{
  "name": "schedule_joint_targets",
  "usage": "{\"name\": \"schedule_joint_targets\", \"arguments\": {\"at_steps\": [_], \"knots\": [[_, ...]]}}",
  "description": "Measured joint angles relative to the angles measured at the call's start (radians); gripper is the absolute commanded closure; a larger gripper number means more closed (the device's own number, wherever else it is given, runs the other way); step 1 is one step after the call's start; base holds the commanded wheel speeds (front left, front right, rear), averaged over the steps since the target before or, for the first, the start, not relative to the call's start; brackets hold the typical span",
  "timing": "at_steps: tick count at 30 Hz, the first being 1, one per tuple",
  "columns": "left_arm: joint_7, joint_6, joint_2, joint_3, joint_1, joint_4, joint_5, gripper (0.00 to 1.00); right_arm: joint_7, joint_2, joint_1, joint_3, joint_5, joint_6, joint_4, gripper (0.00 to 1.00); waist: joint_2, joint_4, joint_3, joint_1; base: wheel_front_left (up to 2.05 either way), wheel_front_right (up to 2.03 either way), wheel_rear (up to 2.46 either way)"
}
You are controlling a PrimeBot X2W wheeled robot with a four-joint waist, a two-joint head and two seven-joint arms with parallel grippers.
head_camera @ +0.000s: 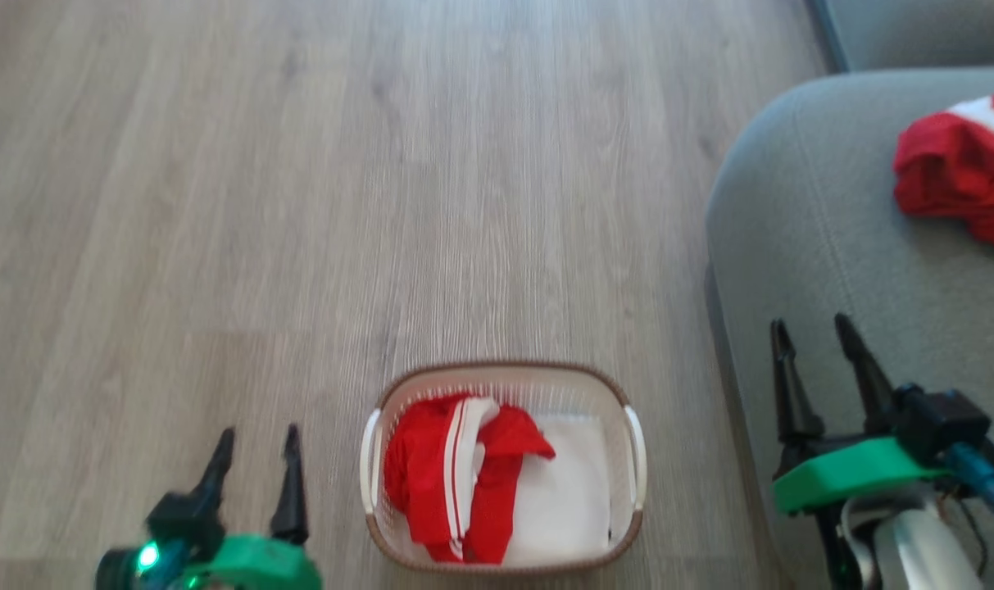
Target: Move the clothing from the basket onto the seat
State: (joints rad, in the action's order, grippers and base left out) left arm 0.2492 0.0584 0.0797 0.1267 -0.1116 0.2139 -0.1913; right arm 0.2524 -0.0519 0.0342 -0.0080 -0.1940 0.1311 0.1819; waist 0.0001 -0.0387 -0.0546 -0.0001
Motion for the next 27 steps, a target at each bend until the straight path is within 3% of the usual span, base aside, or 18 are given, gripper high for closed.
{"name": "schedule_joint_targets", "arguments": {"at_steps": [7, 15, 27], "knots": [[0.000, -0.038, -0.018, 0.103, 0.200, 0.155, 0.049, 0.00, 0.000, 0.001, 0.100, -0.046, 0.035, 0.000, -0.068, 0.00, 0.0000, 0.006, -0.130, 0.0000, 0.00, 0.00, 0.00], [-0.001, -0.068, -0.035, 0.263, 0.525, 0.503, 0.055, 0.00, 0.000, 0.000, 0.269, -0.046, 0.073, 0.000, -0.161, 0.00, -0.0001, 0.025, -0.368, 0.0001, 0.00, 0.00, 0.00], [-0.010, -0.018, -0.040, 0.464, 0.831, 0.801, -0.084, 0.00, 0.003, -0.001, 0.431, -0.027, 0.089, 0.000, -0.270, 0.00, -0.0001, 0.092, -0.661, 0.0003, 0.00, 0.00, 0.00]]}}
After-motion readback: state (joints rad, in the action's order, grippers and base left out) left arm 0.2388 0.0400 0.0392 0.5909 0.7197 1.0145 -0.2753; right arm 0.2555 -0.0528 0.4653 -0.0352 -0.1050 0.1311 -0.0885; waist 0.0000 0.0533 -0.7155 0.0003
